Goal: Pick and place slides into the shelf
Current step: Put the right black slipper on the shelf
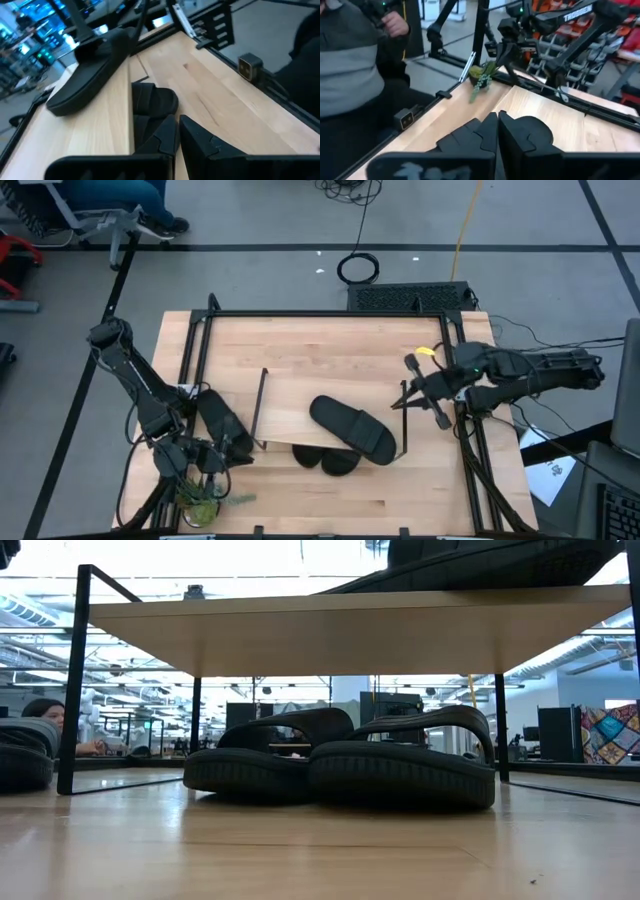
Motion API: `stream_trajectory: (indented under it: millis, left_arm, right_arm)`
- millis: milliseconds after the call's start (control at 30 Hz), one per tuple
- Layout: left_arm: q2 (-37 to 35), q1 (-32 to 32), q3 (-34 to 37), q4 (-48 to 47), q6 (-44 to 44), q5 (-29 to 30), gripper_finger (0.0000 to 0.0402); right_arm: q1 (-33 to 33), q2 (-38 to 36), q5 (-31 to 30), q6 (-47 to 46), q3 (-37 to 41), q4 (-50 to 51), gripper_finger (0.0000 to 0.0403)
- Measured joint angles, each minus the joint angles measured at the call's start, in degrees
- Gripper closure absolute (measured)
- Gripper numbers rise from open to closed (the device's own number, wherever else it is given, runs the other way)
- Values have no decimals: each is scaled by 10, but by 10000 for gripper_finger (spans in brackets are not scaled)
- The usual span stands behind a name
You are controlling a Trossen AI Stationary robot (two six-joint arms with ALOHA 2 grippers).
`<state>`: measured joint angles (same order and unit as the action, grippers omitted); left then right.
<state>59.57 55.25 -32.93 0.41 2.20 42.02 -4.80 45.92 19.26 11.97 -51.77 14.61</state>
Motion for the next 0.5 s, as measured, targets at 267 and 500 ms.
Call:
stream_trajectory:
  millis: [267, 500]
  left_arm:
    - [0, -40, -72, -56, -50, -5, 376]
    - [0, -135, -141, -118, -89, -80, 376]
  right_arm:
    - [-37, -86, -45, -63, 143, -137, 402]
    - [-83, -92, -91, -65, 217, -195, 403]
